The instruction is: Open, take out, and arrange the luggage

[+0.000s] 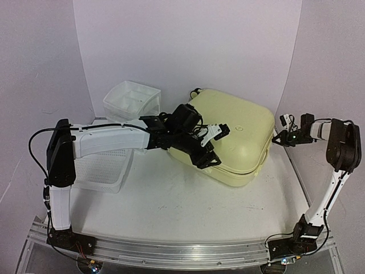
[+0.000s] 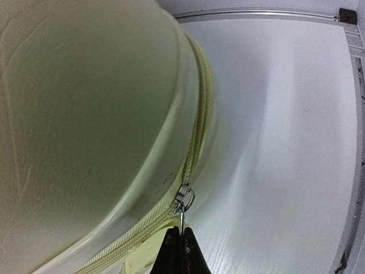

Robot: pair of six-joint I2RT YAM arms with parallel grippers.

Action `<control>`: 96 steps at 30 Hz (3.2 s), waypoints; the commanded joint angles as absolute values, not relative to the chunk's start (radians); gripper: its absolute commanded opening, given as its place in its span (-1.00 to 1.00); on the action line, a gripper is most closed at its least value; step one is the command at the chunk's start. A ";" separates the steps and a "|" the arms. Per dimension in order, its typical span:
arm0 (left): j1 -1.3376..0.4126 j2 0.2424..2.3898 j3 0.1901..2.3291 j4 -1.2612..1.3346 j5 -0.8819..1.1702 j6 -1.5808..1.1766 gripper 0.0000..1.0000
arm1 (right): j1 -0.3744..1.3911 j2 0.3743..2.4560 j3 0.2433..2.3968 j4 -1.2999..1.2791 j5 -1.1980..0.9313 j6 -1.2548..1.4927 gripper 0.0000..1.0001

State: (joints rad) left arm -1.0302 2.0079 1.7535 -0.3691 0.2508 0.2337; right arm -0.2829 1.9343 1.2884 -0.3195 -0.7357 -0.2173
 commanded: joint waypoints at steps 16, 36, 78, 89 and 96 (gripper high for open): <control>-1.183 1.880 1.881 -0.473 0.091 0.224 0.50 | 0.185 1.157 0.616 -0.263 -0.582 -0.035 -1.00; -1.203 2.108 1.933 -0.439 -0.508 0.375 0.57 | 0.212 0.948 0.487 -0.308 -0.227 0.311 -1.00; -1.151 1.937 1.784 -0.542 -0.236 0.229 0.53 | -0.296 1.508 0.869 -0.357 -0.798 -0.140 -0.81; -1.303 2.075 2.026 -0.545 0.078 0.295 0.47 | -0.266 1.392 0.771 -0.341 -0.713 -0.057 -0.75; -1.341 2.316 2.239 -0.540 -0.078 0.378 0.51 | -0.271 1.336 0.750 -0.284 -0.527 0.076 0.97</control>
